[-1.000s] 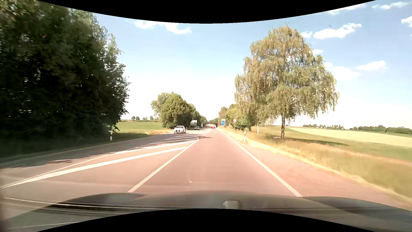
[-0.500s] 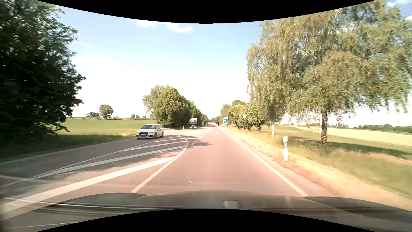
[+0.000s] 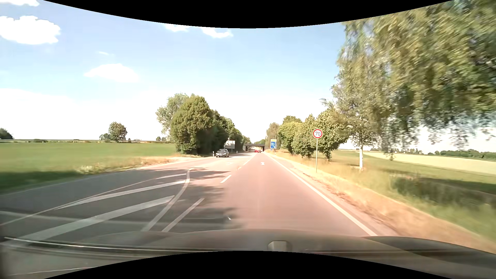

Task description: Follow the waypoints while adhering to traffic rules and regulations

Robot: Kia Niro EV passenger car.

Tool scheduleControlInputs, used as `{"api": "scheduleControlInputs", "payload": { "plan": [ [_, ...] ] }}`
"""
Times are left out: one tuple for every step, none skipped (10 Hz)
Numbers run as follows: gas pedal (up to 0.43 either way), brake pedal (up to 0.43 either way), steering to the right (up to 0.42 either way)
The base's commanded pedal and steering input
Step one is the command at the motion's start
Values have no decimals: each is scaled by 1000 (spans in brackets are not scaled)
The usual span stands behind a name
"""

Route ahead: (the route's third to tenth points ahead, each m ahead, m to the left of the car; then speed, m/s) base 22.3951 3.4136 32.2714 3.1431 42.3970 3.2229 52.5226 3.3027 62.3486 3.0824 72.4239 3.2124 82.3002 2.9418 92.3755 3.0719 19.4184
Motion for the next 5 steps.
{"api": "scheduleControlInputs", "payload": {
  "plan": [
    [0,6,0],
    [0,6,2],
    [0,6,1],
    [0,6,2],
    [0,6,3]
  ]
}}
